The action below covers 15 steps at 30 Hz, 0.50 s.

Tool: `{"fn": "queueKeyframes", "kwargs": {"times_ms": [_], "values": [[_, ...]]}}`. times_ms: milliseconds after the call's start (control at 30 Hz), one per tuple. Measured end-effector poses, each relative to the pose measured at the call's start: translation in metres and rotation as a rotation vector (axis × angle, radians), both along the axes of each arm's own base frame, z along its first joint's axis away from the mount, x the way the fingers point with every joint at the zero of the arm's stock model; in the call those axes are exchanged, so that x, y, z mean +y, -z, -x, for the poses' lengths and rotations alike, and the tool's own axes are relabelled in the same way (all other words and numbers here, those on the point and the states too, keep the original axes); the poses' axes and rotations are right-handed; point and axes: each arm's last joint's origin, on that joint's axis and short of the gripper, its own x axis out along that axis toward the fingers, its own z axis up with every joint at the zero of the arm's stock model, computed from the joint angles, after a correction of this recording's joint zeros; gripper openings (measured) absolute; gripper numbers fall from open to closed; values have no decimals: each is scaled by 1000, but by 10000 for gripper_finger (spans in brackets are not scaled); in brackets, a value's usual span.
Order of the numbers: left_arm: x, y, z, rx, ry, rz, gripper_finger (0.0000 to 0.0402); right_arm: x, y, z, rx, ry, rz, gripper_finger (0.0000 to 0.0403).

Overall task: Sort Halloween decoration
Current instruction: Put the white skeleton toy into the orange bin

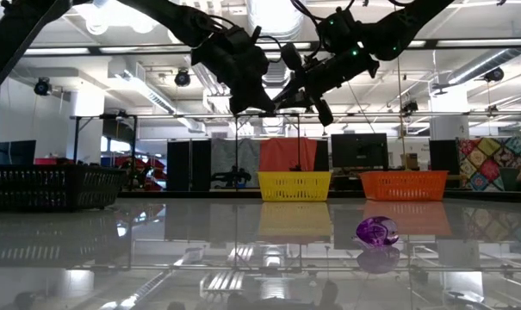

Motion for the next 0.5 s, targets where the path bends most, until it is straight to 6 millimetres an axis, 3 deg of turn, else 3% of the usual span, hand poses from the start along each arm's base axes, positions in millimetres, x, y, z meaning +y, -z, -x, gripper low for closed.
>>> {"fn": "queueKeyframes", "kwargs": {"times_ms": [500], "values": [[-2, -24, 5, 66, 8, -84, 8, -1, -3, 1, 1, -17, 44, 16]]}}
